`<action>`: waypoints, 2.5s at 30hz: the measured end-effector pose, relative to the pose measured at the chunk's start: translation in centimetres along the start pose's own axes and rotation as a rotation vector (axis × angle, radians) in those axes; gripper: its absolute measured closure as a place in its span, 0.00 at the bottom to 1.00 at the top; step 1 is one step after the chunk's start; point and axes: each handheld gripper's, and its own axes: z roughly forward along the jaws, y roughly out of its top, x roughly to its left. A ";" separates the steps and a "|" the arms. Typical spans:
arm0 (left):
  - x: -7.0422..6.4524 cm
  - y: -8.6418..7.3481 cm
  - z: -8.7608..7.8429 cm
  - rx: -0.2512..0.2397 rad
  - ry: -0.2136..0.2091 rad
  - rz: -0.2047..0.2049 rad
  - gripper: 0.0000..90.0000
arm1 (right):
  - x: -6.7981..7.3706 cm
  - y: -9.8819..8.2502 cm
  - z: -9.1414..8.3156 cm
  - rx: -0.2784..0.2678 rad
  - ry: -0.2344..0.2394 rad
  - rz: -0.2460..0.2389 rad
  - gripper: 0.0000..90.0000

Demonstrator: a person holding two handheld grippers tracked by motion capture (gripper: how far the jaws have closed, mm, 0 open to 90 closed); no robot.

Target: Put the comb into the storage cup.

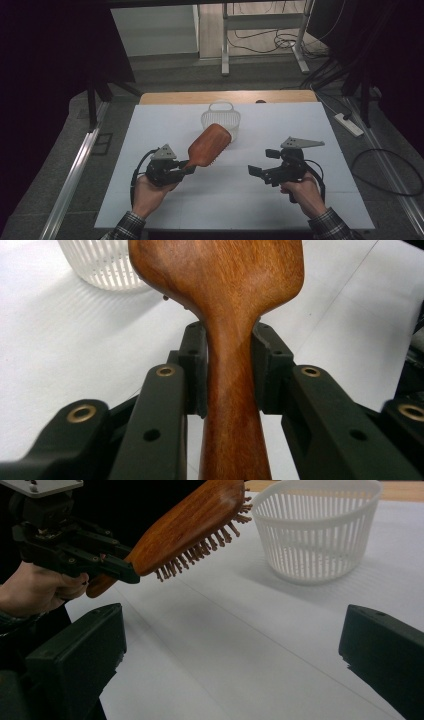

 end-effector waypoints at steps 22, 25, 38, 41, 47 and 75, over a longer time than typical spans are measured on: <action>-0.8 0.4 -0.3 -0.088 -0.060 -0.006 0.79 | 1.4 2.8 5.1 0.075 0.084 0.041 0.00; -0.8 0.4 -0.3 -0.093 -0.066 -0.008 0.79 | 1.5 3.3 5.7 0.083 0.115 0.066 0.00; -1.2 0.6 -0.3 -0.121 -0.076 -0.001 0.79 | 1.6 4.5 8.0 0.047 0.142 0.113 0.00; -1.3 0.6 -0.3 -0.123 -0.075 -0.001 0.79 | 1.7 4.7 8.6 0.051 0.145 0.121 0.00; -1.4 0.5 -0.3 -0.134 -0.075 -0.001 0.79 | 1.8 5.1 9.7 0.042 0.170 0.155 0.01; -1.8 0.3 1.7 -0.069 -0.089 0.047 0.79 | 1.3 5.0 9.4 0.022 0.253 0.322 0.56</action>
